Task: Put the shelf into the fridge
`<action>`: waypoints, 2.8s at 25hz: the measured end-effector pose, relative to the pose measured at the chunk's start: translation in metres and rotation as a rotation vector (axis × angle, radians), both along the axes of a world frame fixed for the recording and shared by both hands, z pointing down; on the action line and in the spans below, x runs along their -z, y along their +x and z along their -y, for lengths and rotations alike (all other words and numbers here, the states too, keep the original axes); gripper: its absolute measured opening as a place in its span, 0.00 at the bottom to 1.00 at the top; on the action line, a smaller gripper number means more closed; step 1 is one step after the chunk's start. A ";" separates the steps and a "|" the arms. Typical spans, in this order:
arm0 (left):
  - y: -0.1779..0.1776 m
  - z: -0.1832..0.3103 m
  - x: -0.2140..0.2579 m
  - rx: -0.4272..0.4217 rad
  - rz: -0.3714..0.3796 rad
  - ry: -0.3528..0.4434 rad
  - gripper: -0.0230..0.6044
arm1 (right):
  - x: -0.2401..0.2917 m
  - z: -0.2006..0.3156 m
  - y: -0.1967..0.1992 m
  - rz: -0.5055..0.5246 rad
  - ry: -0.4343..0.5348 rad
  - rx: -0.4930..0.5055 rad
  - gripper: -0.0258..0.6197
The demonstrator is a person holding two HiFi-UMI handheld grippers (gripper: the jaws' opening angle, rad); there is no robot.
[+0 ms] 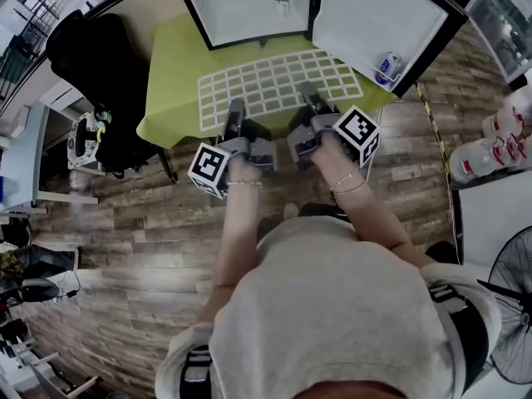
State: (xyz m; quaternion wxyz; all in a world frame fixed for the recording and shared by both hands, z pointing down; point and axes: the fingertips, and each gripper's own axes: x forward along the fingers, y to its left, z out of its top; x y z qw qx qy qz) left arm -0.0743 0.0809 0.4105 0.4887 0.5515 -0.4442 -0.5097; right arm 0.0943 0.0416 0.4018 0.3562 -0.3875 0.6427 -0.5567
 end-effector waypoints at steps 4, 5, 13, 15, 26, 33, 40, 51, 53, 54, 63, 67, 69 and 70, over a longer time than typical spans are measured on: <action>0.009 0.014 -0.007 -0.014 0.001 -0.025 0.09 | -0.009 0.013 0.010 0.018 -0.029 -0.010 0.09; 0.011 0.017 -0.008 -0.019 0.001 -0.032 0.09 | -0.012 0.015 0.012 0.022 -0.039 -0.015 0.09; 0.019 0.037 -0.019 -0.056 0.001 -0.061 0.09 | -0.026 0.031 0.021 0.067 -0.072 -0.054 0.08; 0.018 0.046 -0.020 -0.062 0.006 -0.063 0.09 | -0.029 0.039 0.020 0.073 -0.074 -0.059 0.08; -0.009 0.126 -0.021 -0.074 -0.030 -0.053 0.09 | -0.022 0.115 -0.007 0.046 -0.048 -0.064 0.08; -0.029 0.187 -0.013 -0.100 -0.020 -0.038 0.09 | -0.019 0.170 -0.026 0.041 -0.055 -0.075 0.09; -0.040 0.237 -0.011 -0.144 -0.010 -0.042 0.09 | -0.017 0.214 -0.037 0.050 -0.061 -0.108 0.09; -0.060 0.288 -0.013 -0.211 0.020 -0.053 0.09 | -0.020 0.260 -0.057 0.057 -0.053 -0.153 0.08; -0.061 0.293 -0.013 -0.220 0.031 -0.051 0.09 | -0.020 0.265 -0.059 0.058 -0.051 -0.163 0.08; -0.062 0.295 -0.013 -0.224 0.032 -0.052 0.09 | -0.020 0.268 -0.060 0.058 -0.052 -0.167 0.08; -0.063 0.320 -0.023 -0.253 0.032 -0.056 0.09 | -0.031 0.287 -0.060 0.054 -0.064 -0.178 0.08; -0.066 0.323 -0.022 -0.241 0.032 -0.055 0.09 | -0.030 0.289 -0.064 0.060 -0.066 -0.169 0.08; -0.068 0.326 -0.023 -0.233 0.031 -0.057 0.09 | -0.030 0.293 -0.066 0.060 -0.065 -0.163 0.08; -0.069 0.327 -0.024 -0.228 0.028 -0.061 0.09 | -0.030 0.296 -0.067 0.059 -0.065 -0.159 0.08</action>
